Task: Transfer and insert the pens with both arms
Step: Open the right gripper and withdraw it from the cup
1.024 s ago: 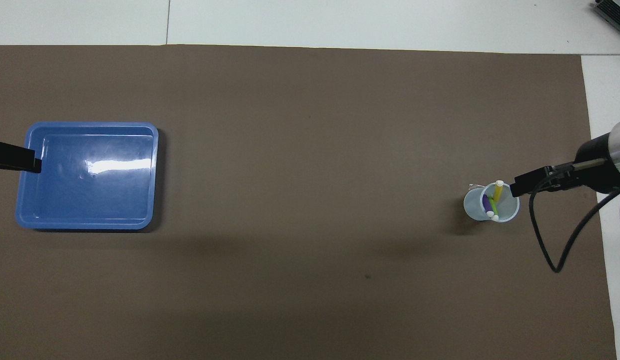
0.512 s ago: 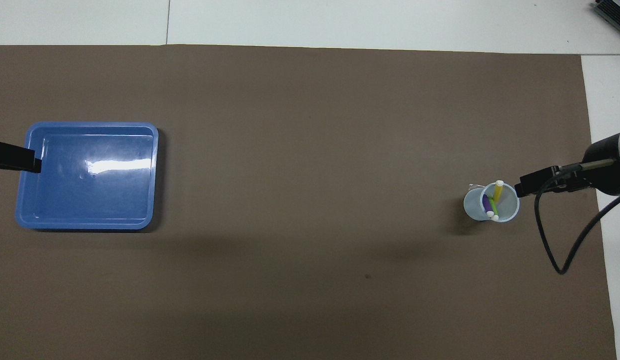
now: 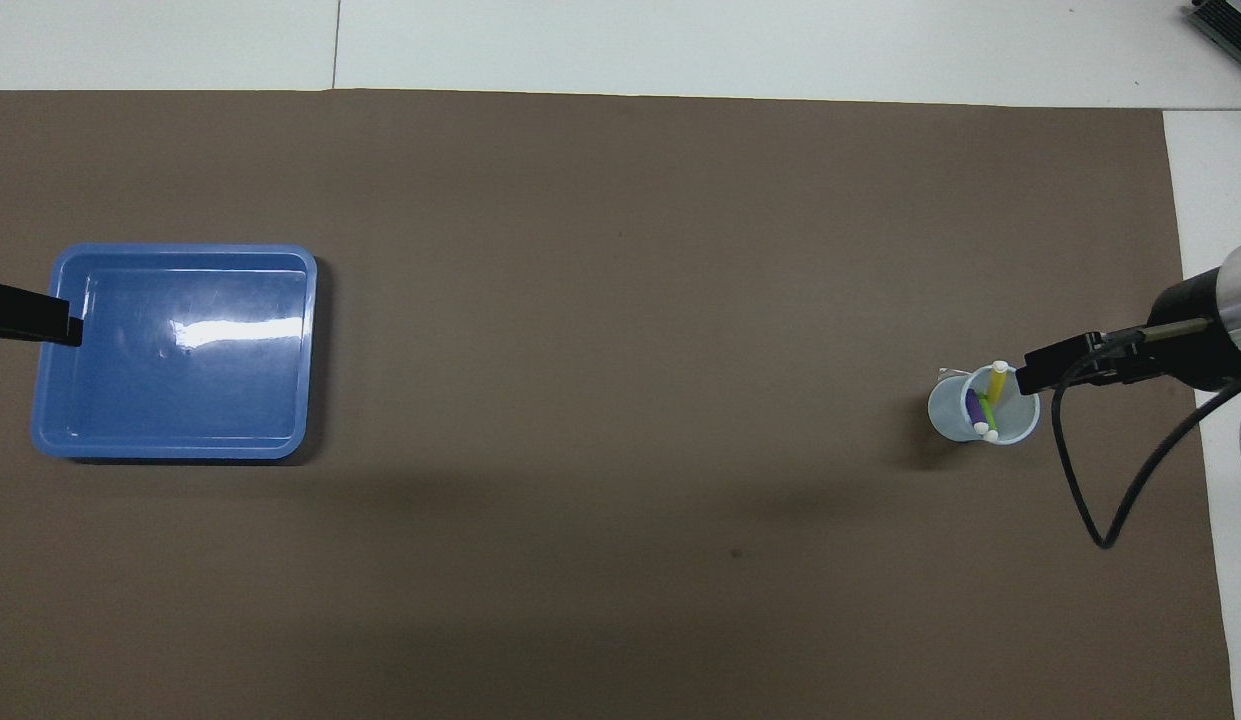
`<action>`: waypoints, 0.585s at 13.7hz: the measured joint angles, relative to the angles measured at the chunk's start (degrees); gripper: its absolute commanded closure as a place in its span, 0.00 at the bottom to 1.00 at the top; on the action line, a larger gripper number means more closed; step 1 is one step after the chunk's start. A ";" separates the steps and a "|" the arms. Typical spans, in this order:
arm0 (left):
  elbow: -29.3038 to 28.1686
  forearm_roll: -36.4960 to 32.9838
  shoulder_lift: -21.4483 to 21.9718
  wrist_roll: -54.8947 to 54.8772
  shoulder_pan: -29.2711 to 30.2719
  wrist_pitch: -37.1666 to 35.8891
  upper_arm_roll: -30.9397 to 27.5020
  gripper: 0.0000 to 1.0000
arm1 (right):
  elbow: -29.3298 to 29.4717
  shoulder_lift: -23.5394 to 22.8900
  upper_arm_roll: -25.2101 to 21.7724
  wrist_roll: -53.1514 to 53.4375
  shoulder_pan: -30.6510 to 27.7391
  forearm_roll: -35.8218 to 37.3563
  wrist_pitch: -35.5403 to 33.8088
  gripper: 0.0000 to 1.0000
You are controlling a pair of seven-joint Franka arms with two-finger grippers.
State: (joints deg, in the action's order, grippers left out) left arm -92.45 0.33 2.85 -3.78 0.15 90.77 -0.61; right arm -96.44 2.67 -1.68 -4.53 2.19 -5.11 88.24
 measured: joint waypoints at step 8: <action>0.00 0.00 0.00 0.00 0.00 0.00 -0.05 0.00 | 0.04 -0.03 -0.61 1.99 1.42 6.61 4.63 0.00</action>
State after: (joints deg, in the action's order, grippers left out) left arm -92.45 0.33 2.85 -3.78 0.15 90.77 -0.65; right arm -96.40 2.64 -2.29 -2.54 3.61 1.50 92.87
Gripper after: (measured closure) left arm 0.000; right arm 0.000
